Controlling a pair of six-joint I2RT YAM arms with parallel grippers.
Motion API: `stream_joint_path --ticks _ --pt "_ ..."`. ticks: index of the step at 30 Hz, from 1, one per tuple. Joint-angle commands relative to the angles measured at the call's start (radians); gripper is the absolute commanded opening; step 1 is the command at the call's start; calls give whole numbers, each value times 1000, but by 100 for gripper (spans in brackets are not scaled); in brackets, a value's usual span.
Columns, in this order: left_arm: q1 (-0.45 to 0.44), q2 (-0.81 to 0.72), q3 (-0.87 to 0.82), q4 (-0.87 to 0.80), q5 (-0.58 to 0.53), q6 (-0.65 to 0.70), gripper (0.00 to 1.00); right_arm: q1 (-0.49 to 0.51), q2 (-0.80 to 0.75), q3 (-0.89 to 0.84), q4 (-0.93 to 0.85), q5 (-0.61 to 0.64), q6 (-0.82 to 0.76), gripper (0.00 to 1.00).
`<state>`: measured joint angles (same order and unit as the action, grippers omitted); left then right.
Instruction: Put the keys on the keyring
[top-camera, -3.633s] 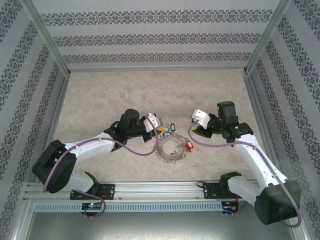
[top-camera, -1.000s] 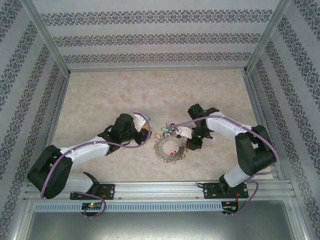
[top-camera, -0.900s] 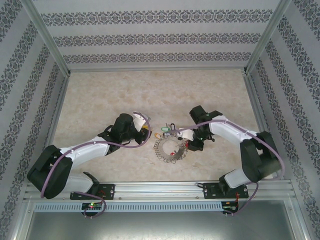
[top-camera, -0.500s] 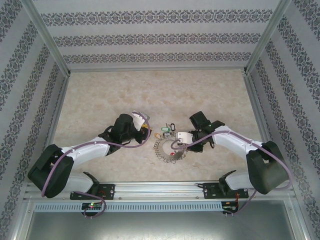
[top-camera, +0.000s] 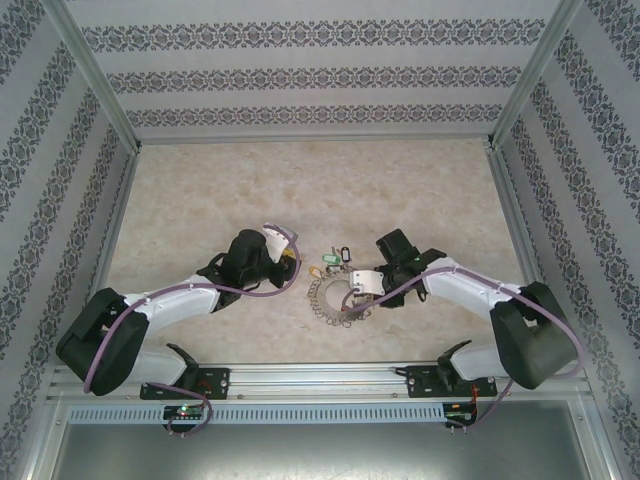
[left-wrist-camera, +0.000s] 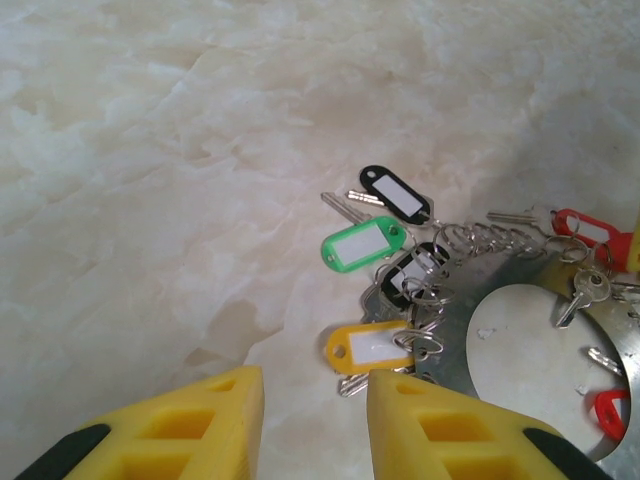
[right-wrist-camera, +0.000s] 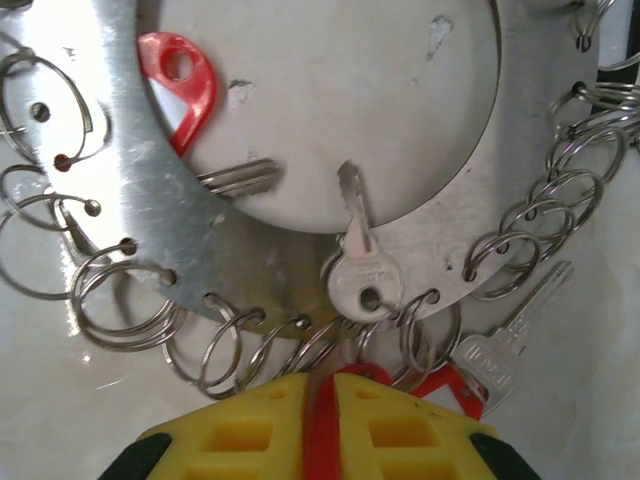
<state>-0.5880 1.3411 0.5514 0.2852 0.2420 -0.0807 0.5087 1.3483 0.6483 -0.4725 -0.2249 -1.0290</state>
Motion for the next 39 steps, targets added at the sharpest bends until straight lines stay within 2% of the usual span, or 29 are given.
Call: stream_joint_path --ticks 1,10,27,39 --pt "-9 4 -13 47 -15 -15 34 11 -41 -28 -16 -2 -18 16" --pt "-9 22 -8 68 -10 -24 33 16 -41 -38 16 0 -4 18" --pt "-9 19 -16 72 -20 -22 33 50 -3 -65 117 106 48 20" --pt "-9 6 -28 71 -26 -25 33 45 0 -70 201 111 94 18"
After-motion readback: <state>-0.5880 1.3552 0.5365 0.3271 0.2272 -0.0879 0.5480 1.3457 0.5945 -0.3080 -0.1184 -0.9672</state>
